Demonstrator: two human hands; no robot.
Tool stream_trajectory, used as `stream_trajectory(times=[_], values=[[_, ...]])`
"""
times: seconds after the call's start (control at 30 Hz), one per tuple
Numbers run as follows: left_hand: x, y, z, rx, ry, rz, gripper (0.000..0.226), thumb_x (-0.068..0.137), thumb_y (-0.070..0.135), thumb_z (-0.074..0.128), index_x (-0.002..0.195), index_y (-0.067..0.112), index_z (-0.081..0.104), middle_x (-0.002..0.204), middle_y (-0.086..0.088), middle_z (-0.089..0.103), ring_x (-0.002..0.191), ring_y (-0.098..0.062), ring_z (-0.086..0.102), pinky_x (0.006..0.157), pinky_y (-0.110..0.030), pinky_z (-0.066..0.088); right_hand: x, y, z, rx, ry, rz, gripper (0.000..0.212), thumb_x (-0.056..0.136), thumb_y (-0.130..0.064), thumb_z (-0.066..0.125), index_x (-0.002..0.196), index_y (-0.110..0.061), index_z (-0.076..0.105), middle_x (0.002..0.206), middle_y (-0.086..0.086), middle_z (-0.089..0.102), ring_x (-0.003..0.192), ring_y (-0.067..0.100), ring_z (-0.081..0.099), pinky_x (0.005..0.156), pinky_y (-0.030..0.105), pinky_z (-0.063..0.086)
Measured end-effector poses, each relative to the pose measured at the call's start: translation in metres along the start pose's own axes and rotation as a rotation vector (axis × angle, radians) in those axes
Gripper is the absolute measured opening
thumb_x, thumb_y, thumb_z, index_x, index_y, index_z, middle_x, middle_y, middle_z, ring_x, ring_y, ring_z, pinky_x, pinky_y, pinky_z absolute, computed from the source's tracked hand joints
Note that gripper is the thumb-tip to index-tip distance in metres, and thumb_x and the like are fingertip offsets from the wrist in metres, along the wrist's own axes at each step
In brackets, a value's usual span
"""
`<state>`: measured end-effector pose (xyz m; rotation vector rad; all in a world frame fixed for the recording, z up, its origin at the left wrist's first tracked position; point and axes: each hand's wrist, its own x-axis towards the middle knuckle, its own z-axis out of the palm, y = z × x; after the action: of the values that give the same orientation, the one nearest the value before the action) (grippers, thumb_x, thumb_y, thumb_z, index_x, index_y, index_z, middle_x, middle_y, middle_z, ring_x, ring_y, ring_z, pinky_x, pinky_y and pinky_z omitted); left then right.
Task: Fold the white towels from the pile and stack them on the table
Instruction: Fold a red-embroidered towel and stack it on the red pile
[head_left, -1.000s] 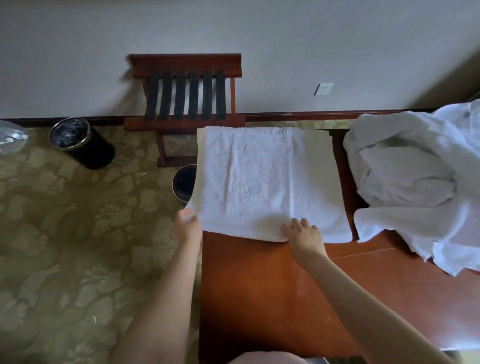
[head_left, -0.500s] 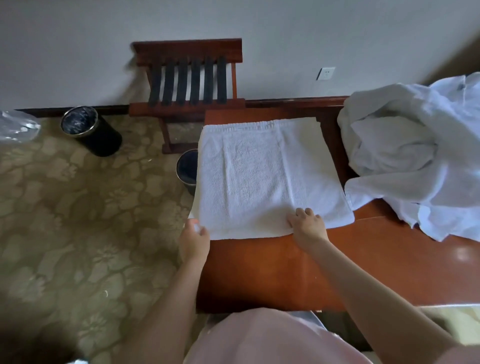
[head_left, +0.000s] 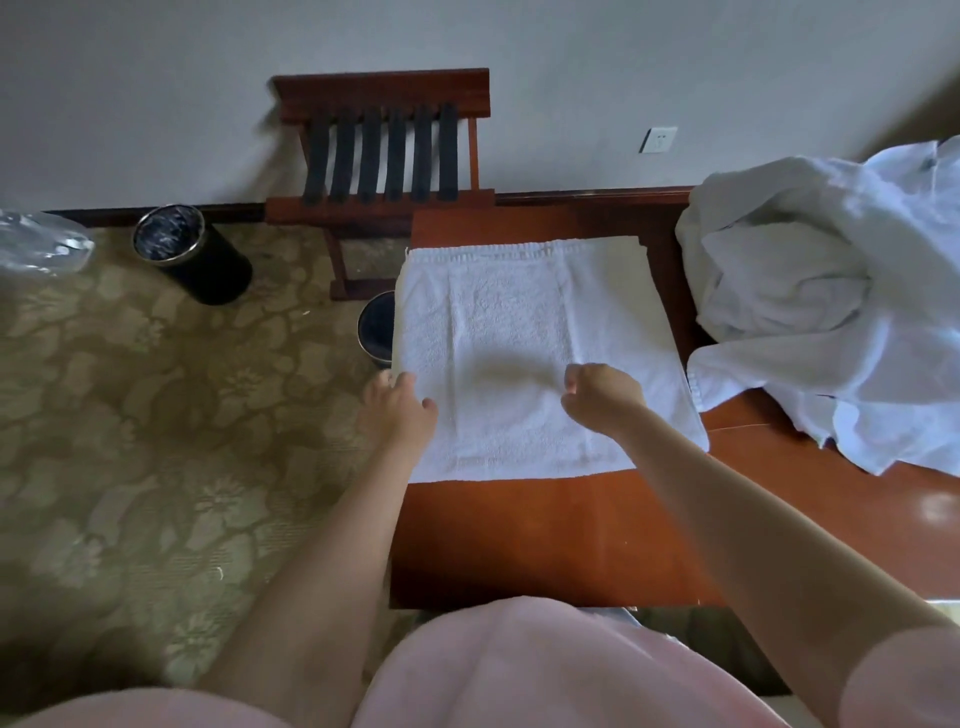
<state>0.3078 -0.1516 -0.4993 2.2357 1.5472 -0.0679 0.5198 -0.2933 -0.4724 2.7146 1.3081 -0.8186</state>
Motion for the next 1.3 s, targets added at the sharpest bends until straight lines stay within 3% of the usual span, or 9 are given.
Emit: stream_trajectory(times=[0.23,0.37,0.43,0.53,0.6,0.7,0.97,1.1,1.3], values=[[0.07,0.035,-0.016,0.023,-0.128,0.16,0.039,0.094,0.024,0.049,0.131,0.013,0.05,0.144,-0.007,0.036,0.132,-0.026,0.029,0.088,-0.038,0.043,0.052,-0.004,-0.027,0.071,0.075,0.019,0.029,0.086,-0.014,0.047,0.114,-0.016,0.056,0.108,0.003,0.059,0.088,0.022,0.056,0.064,0.03,0.045],[0.108,0.053,-0.022,0.038,-0.155,0.184,0.022,0.093,0.022,0.05,0.112,0.013,0.057,0.133,-0.01,0.047,0.124,-0.027,0.04,0.088,-0.04,0.044,0.084,-0.002,-0.036,0.071,0.099,0.052,0.037,0.087,-0.015,0.048,0.124,-0.015,0.052,0.119,0.006,0.055,0.104,0.025,0.051,0.072,0.031,0.044],[0.124,0.062,-0.021,0.073,-0.192,0.227,0.036,0.093,0.028,0.053,0.126,0.014,0.054,0.143,-0.008,0.041,0.133,-0.025,0.033,0.098,-0.042,0.038,0.098,0.003,-0.035,0.077,0.088,0.126,0.046,0.088,-0.016,0.047,0.133,-0.016,0.044,0.13,0.007,0.047,0.117,0.028,0.044,0.084,0.037,0.043],[0.135,0.079,-0.013,0.198,-0.415,0.357,0.069,0.088,0.049,0.06,0.147,0.03,0.031,0.161,0.0,0.004,0.147,-0.021,-0.002,0.116,-0.048,0.014,0.107,0.013,-0.025,0.089,0.013,0.235,0.058,0.088,-0.022,0.047,0.143,-0.023,0.028,0.149,0.006,0.023,0.134,0.033,0.023,0.098,0.048,0.036],[0.135,0.092,0.0,0.296,-0.517,0.435,0.085,0.081,0.059,0.063,0.15,0.037,0.019,0.16,0.002,-0.012,0.147,-0.025,-0.012,0.116,-0.053,0.007,0.109,0.02,-0.014,0.063,-0.024,0.242,0.063,0.092,-0.03,0.043,0.148,-0.028,0.014,0.157,0.001,0.004,0.143,0.034,0.005,0.105,0.056,0.026],[0.133,0.107,0.02,0.336,-0.502,0.467,0.097,0.075,0.063,0.066,0.15,0.043,0.007,0.158,0.0,-0.021,0.145,-0.03,-0.018,0.113,-0.058,0.004,0.112,0.032,-0.007,0.062,-0.022,0.254,0.065,0.096,-0.036,0.034,0.152,-0.032,0.0,0.16,-0.005,-0.01,0.146,0.032,-0.01,0.11,0.063,0.01],[0.134,0.14,0.04,0.331,-0.47,0.503,0.097,0.074,0.065,0.065,0.149,0.043,0.007,0.159,0.0,-0.019,0.145,-0.032,-0.016,0.112,-0.059,0.004,0.113,0.064,-0.013,0.04,0.056,0.295,0.064,0.094,-0.039,0.036,0.15,-0.03,0.006,0.16,0.0,0.001,0.146,0.032,-0.001,0.111,0.059,0.013],[0.145,0.137,0.032,0.279,-0.23,0.474,0.062,0.085,0.052,0.057,0.139,0.026,0.041,0.153,-0.004,0.021,0.136,-0.026,0.022,0.107,-0.041,0.025,0.125,0.052,-0.027,-0.039,0.266,0.218,0.052,0.086,-0.033,0.047,0.134,-0.016,0.039,0.138,0.01,0.037,0.127,0.032,0.031,0.097,0.043,0.034],[0.201,0.124,0.009,0.204,-0.079,0.284,0.037,0.091,0.031,0.05,0.125,0.014,0.05,0.138,-0.003,0.039,0.128,-0.026,0.031,0.096,-0.039,0.035,0.18,0.008,-0.054,-0.018,0.32,-0.022,0.046,0.09,-0.03,0.048,0.134,-0.017,0.043,0.134,0.006,0.042,0.122,0.027,0.038,0.097,0.04,0.036]])
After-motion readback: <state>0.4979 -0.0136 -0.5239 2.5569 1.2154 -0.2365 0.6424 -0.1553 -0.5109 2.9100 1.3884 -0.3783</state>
